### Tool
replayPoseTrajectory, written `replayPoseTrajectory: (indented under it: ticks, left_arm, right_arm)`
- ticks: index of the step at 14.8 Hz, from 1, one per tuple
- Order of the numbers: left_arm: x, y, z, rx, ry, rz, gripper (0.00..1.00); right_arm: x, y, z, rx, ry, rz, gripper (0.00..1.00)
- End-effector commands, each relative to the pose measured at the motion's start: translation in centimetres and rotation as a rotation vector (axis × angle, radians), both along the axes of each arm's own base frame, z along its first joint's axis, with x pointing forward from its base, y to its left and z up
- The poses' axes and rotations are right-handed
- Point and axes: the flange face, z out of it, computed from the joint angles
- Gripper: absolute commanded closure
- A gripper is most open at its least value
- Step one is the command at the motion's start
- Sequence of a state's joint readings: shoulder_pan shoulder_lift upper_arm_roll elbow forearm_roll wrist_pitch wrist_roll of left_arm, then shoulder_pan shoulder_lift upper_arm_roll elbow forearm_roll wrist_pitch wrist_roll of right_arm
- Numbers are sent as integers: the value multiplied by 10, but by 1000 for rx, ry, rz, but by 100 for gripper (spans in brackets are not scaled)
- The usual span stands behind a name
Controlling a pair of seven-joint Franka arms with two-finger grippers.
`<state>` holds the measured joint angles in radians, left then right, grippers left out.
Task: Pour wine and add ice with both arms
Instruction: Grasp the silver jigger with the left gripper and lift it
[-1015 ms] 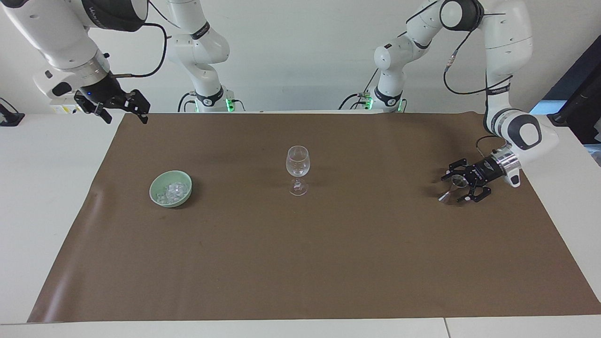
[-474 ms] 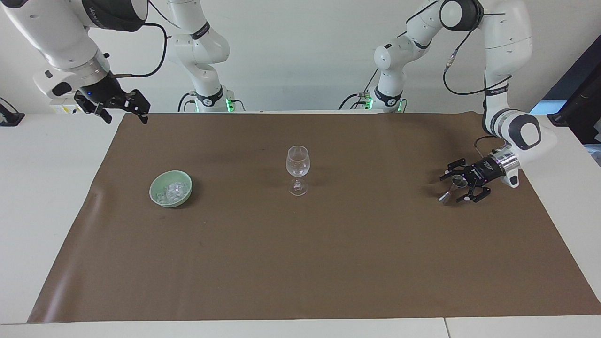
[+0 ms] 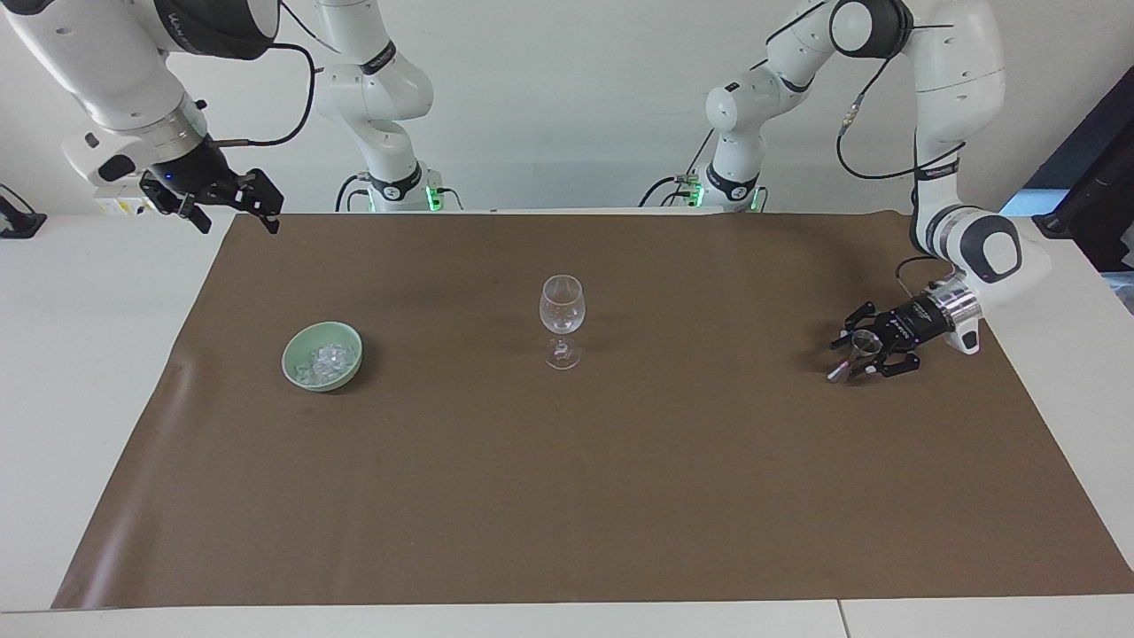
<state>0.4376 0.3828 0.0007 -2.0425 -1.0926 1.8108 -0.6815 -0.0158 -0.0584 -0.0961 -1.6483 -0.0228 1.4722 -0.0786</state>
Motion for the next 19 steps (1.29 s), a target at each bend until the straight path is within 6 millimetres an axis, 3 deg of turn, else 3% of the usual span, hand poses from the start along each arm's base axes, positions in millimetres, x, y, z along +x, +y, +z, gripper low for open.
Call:
replayPoseTrajectory:
  ticks: [1,5,8,10,15,19]
  left_arm:
    - [-4,5,3,-12,-15,19,100]
    - [0,7,9,-5,-10,32,100]
    - [5,2,34,-9,21,56,100]
    - [9,-2,64,-18,38,68,100]
    - [26,-99,138,-9,88,-20,100]
    - [18,-192,191,10,60,-143,100]
  right_arm:
    - [-3,-1,2,11,-9,6,0]
    - [-3,-1,2,11,-9,6,0]
    - [-3,-1,2,11,-9,6,0]
    - [-3,-1,2,11,-9,6,0]
    - [-3,-1,2,11,-9,6,0]
    - [-3,-1,2,13,-9,6,0]
